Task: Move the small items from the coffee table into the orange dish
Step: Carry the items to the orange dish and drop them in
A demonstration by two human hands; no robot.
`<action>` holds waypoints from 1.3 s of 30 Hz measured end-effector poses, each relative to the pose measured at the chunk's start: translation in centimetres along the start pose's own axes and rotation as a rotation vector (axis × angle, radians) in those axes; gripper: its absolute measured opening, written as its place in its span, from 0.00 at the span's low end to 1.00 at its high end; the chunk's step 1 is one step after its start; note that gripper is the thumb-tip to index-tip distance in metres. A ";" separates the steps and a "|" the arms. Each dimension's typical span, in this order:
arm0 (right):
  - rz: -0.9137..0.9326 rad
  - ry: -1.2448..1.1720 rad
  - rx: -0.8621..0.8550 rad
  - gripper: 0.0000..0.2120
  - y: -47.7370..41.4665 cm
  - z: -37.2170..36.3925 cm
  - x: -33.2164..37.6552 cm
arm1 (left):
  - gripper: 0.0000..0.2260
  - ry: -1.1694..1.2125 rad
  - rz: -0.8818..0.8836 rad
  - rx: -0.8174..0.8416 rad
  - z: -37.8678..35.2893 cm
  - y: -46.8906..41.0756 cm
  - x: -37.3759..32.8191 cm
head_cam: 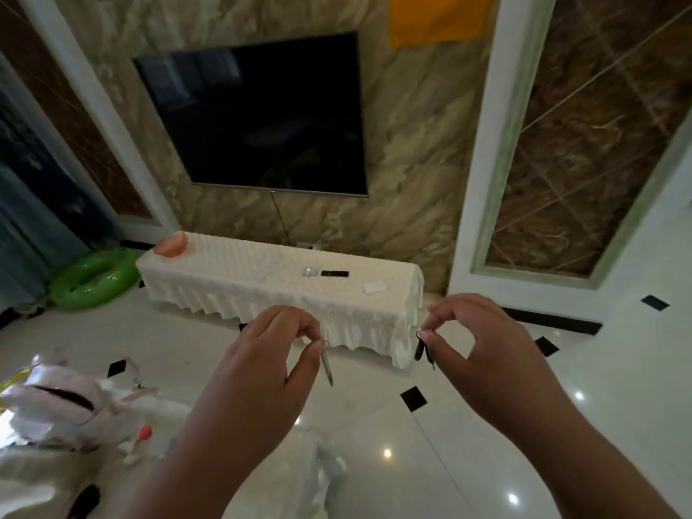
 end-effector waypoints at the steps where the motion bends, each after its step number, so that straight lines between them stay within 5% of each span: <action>1: 0.004 0.003 -0.002 0.06 -0.8 0.3 -0.6 | 0.03 0.004 -0.006 -0.007 -0.5 -0.9 -0.2; 17: 0.020 0.026 0.111 0.03 -11.8 -1.5 -6.6 | 0.02 0.062 0.090 0.020 -7.6 -10.2 2.5; 39: 0.057 0.107 0.131 0.04 -35.6 -15.8 1.7 | 0.03 0.140 0.095 -0.019 -6.8 -28.4 26.2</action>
Point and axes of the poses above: each hand's wrist, its own y-axis away from the middle knuckle, its own z-axis out of the back of the hand, x = y × z, the point moved 7 cm from there along -y, towards the middle knuckle, and after that the axes turned 6 degrees about -z, right-handed, at the moved point
